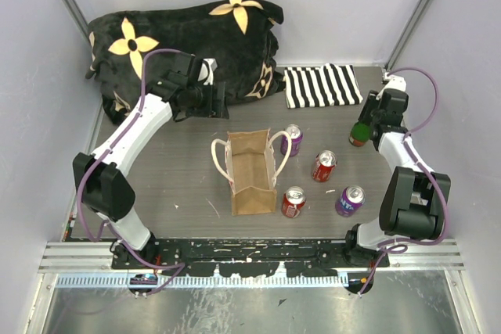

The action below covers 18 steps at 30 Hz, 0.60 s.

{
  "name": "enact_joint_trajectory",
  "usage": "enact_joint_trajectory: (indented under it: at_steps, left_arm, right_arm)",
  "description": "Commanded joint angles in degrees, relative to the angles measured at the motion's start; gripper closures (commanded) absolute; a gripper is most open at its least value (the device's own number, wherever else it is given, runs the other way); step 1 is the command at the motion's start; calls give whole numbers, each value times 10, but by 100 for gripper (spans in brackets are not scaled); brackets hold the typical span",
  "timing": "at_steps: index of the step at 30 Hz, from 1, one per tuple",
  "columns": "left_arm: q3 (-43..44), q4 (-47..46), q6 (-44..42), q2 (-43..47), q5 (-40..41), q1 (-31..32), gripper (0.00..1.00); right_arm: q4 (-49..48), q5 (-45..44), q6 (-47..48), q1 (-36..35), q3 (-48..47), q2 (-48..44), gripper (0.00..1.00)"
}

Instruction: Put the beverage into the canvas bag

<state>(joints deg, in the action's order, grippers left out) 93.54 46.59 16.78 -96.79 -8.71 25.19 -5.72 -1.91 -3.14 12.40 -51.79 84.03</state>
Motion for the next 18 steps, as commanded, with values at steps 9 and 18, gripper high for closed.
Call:
enact_joint_trajectory:
  at_steps: [9,18]
  left_arm:
    - [-29,-14,7,34,-15,-20,20]
    - [-35,-16,8,43,-14,-25,20]
  right_arm:
    - [64,-16,-4,-41,-149,-32,99]
    - [108,-18,-11,-87,-230,-23,99]
